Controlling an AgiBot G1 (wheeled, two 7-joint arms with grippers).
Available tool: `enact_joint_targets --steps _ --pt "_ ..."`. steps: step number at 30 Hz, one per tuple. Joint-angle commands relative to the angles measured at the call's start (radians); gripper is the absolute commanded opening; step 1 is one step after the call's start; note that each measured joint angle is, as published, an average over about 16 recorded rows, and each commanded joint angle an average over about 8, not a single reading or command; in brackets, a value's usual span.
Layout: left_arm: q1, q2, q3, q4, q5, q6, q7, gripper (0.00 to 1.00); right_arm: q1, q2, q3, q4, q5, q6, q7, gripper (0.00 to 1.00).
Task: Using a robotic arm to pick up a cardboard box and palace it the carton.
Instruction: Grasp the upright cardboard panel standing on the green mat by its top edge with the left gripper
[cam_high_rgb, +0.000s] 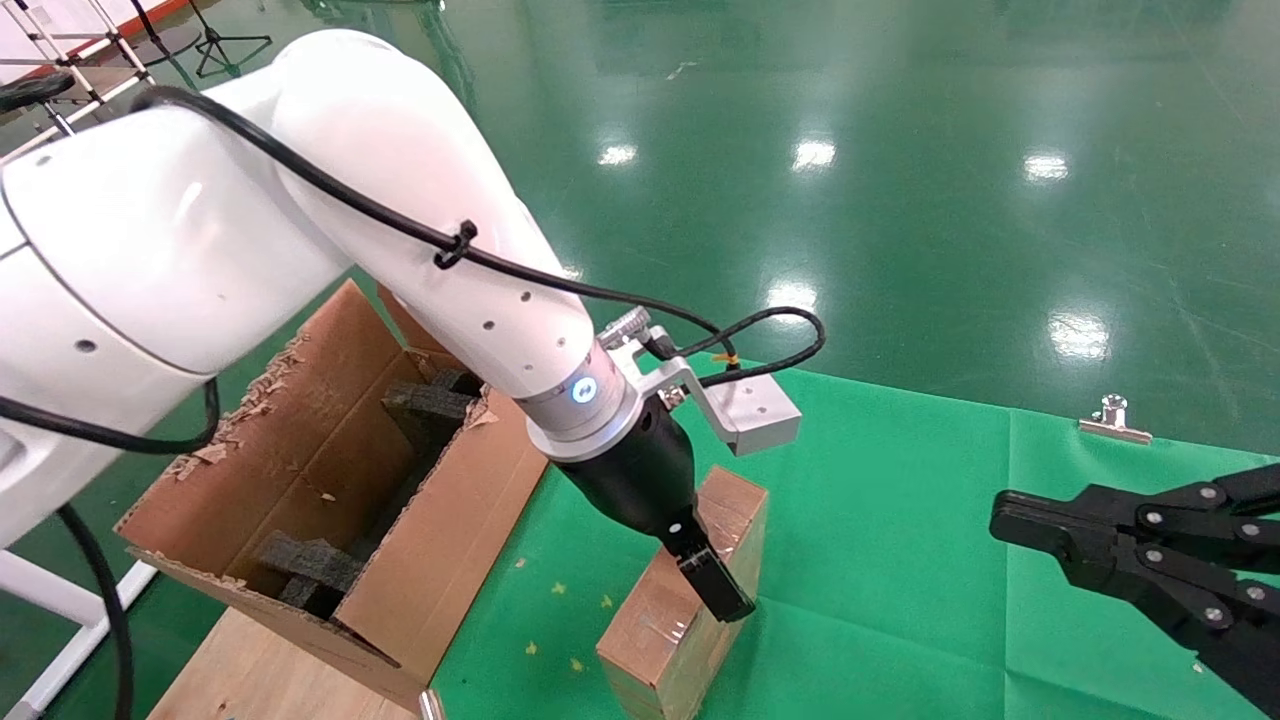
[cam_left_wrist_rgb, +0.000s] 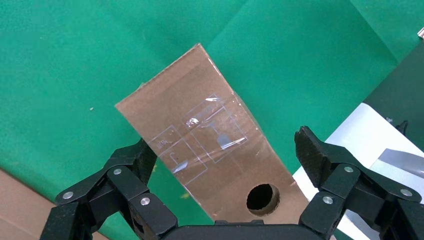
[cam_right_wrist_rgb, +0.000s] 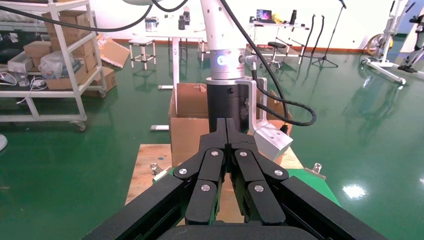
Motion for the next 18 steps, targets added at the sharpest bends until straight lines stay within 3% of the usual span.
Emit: enact_joint_targets --steps 1,3,18 --pt "0.0 0.003 0.002 0.003 0.005 -0.003 0.003 0.07 0.0 0.0 0.0 0.0 0.0 0.0 0.0 1.0" --pt "0.0 0.001 0.001 0.002 0.003 -0.002 0.001 0.0 0.0 0.0 0.0 0.0 0.0 0.0 0.0 1.0" --pt "-0.001 -0.007 -0.005 -0.005 -0.007 0.005 -0.007 0.0 0.0 0.0 0.0 0.0 0.0 0.0 0.0 1.0"
